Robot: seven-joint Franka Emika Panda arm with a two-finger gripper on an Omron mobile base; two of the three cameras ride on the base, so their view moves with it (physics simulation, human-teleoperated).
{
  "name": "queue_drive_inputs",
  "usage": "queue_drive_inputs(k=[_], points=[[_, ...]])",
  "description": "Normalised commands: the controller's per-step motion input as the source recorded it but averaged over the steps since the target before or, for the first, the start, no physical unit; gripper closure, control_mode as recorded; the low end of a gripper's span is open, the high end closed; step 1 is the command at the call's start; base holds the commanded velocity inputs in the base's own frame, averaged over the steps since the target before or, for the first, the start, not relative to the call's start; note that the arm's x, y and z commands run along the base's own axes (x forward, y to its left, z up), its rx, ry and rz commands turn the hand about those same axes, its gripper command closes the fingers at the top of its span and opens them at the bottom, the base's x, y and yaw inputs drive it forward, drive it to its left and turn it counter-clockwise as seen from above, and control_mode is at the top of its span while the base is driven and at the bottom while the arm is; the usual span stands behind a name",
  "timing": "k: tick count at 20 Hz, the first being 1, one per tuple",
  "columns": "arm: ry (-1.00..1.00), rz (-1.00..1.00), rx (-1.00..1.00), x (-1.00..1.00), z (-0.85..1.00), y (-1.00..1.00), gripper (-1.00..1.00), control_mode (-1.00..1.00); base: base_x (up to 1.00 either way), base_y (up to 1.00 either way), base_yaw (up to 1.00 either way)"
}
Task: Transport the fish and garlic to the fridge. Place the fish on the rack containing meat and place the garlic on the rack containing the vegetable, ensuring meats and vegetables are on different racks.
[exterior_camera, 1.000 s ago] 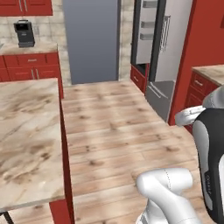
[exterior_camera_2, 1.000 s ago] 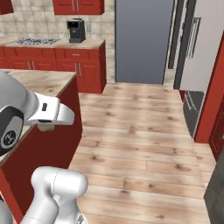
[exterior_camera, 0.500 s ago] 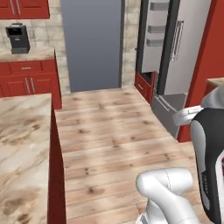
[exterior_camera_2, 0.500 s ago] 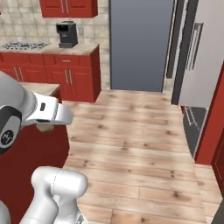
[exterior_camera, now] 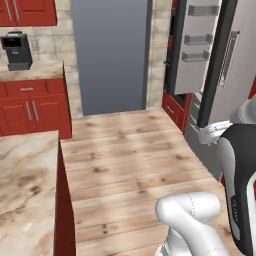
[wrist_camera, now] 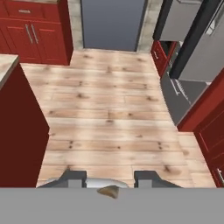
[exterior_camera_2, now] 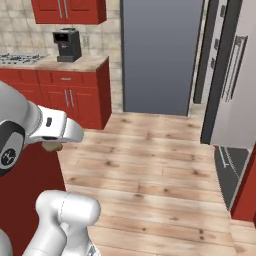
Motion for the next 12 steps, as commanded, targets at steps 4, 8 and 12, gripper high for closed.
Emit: queue_drive_inputs(k=[4, 8, 12], points=[[0.00, 0.00, 0.00, 0.00, 0.00, 0.00, 1.00, 1.00, 1.00, -0.01, 0.00], [0.00, 0.00, 0.00, 0.00, 0.00, 0.00, 1.00, 1.00, 1.00, 0.00, 0.00], [0.00, 0.00, 0.00, 0.00, 0.00, 0.00, 1.00, 1.00, 1.00, -0.03, 0.00]])
